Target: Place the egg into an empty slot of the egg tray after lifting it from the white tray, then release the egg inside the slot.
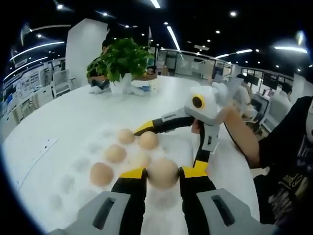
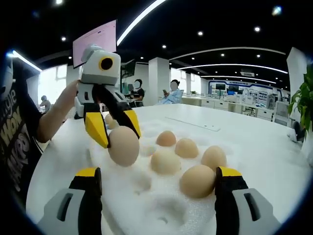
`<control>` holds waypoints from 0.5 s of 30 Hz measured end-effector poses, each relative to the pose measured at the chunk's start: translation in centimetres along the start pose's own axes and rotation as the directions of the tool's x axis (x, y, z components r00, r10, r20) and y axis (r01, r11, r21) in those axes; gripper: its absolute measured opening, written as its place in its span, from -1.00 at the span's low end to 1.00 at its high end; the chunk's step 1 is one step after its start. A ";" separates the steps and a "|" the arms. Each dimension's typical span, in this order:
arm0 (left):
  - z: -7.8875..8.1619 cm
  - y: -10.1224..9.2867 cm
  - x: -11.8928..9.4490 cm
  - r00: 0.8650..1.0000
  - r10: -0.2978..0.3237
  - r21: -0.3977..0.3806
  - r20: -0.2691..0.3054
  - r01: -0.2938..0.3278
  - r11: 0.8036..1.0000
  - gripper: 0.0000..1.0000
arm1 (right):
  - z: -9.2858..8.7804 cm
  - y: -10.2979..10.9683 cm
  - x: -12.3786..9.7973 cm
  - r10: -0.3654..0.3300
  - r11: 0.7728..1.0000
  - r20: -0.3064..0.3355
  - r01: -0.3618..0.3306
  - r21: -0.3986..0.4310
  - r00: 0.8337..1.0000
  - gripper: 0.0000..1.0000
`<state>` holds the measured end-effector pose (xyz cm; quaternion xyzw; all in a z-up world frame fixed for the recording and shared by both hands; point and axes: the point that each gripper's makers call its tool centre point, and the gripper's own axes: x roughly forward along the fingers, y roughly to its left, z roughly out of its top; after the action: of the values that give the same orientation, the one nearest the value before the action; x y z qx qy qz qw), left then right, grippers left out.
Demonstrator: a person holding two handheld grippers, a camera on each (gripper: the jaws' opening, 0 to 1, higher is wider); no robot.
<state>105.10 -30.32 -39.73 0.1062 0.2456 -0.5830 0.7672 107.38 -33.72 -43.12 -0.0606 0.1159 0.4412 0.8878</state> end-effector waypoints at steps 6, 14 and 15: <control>-0.2 1.1 -1.3 0.999 0.031 -0.019 0.015 -0.031 0.999 -0.47 | 0.0 -0.2 0.0 0.000 1.000 0.000 0.000 0.000 1.000 1.00; -0.5 1.9 -2.7 0.998 0.062 -0.028 0.025 -0.061 0.998 -0.47 | 0.0 -0.5 0.0 -0.001 1.000 -0.001 0.001 0.000 1.000 1.00; -0.6 2.0 -2.9 0.998 0.065 -0.030 0.025 -0.065 0.997 -0.47 | 0.0 -0.4 0.0 -0.002 1.000 -0.001 0.002 0.000 1.000 1.00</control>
<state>106.27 -27.01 -38.99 0.0952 0.2405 -0.5554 0.7903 107.74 -33.97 -43.13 -0.0611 0.1162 0.4405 0.8881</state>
